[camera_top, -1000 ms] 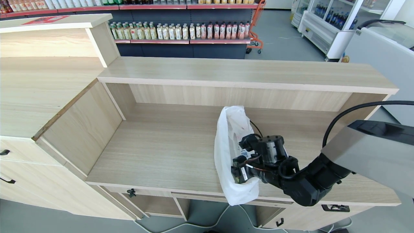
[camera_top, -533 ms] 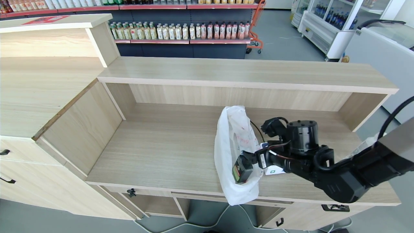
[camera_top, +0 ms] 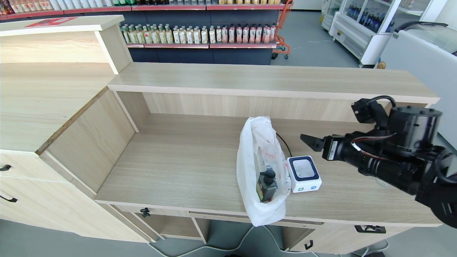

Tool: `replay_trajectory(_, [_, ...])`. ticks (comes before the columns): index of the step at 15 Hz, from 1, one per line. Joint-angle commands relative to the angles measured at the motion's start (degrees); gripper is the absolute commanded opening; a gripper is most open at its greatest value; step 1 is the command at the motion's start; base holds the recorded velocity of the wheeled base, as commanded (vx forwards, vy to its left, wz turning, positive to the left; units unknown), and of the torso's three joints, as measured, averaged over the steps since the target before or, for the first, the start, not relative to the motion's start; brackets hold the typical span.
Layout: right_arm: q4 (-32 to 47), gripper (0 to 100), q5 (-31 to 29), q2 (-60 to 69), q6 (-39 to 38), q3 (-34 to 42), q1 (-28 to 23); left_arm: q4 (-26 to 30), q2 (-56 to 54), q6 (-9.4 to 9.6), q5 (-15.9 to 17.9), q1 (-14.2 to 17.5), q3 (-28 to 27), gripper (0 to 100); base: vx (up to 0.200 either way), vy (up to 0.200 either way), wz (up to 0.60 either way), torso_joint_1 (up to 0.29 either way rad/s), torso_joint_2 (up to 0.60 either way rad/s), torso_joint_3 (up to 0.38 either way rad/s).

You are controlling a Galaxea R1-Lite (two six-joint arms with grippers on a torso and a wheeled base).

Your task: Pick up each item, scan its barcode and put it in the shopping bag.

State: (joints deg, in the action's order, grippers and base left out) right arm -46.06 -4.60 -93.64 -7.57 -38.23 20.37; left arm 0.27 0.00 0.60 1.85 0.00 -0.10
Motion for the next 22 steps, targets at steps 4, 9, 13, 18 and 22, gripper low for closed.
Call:
replay_trajectory(4, [6.0, 100, -2.6, 17.3, 4.6, 9.0, -9.9, 0.0, 0.1, 0.02, 0.0, 0.0, 0.0, 0, 0.000, 0.000, 0.00, 0.000, 0.00, 0.000])
replay_trajectory(9, [12.6, 100, -2.3, 24.9, 4.6, 11.4, -13.5, 0.0, 0.1, 0.02, 0.0, 0.0, 0.0, 0, 0.000, 0.000, 0.00, 0.000, 0.00, 0.000])
replay_trajectory(13, [12.7, 100, -2.8, 27.5, 5.1, 15.2, -14.3, 0.0, 0.1, 0.02, 0.0, 0.0, -0.1, 0, 0.000, -0.100, 0.00, -0.002, 0.00, 0.000])
replay_trajectory(18, [12.7, 100, -2.7, 27.4, 5.6, 16.6, -15.9, 0.0, 0.1, 0.02, -0.1, 0.0, 0.0, 0, 0.000, -0.200, 0.00, 0.002, 0.00, 0.001])
replay_trajectory(22, [12.7, 100, -2.5, 27.0, 5.6, 17.4, -15.9, 0.0, 0.1, 0.02, 0.0, 0.0, 0.0, 0, 0.000, -0.200, 0.00, 0.000, 0.00, 0.001])
